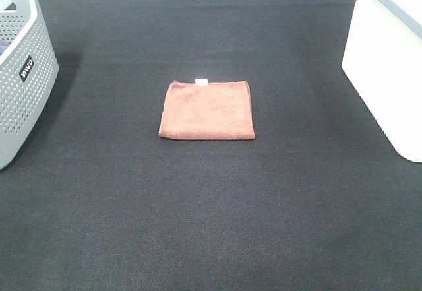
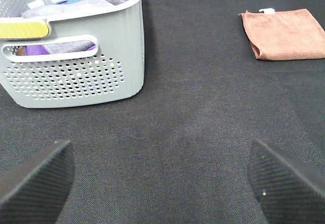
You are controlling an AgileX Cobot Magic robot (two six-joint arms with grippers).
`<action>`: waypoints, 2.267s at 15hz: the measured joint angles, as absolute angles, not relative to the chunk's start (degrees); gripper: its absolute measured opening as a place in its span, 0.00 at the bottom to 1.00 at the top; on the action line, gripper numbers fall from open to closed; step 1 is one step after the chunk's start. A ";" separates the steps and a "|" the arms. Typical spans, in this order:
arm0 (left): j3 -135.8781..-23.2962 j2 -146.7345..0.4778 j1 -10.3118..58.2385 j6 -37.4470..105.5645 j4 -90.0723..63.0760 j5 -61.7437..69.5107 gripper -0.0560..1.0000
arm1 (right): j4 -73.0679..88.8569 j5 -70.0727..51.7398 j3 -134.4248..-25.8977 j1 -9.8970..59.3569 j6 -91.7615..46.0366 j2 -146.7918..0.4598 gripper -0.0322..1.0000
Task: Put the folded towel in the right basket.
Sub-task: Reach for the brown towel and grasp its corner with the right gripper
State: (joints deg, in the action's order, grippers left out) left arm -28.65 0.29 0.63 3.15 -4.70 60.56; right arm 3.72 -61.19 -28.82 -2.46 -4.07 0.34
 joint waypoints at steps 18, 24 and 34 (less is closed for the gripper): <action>-28.65 0.29 0.63 3.15 -4.70 60.56 0.88 | 3.72 -61.19 -28.82 -2.46 -4.07 0.34 0.80; -28.65 0.29 0.63 3.15 -4.70 60.56 0.88 | 3.72 -61.19 -28.82 -2.46 -4.07 0.34 0.80; -28.65 0.29 0.63 3.15 -4.70 60.56 0.88 | 3.72 -61.19 -28.82 -2.46 -4.07 0.34 0.80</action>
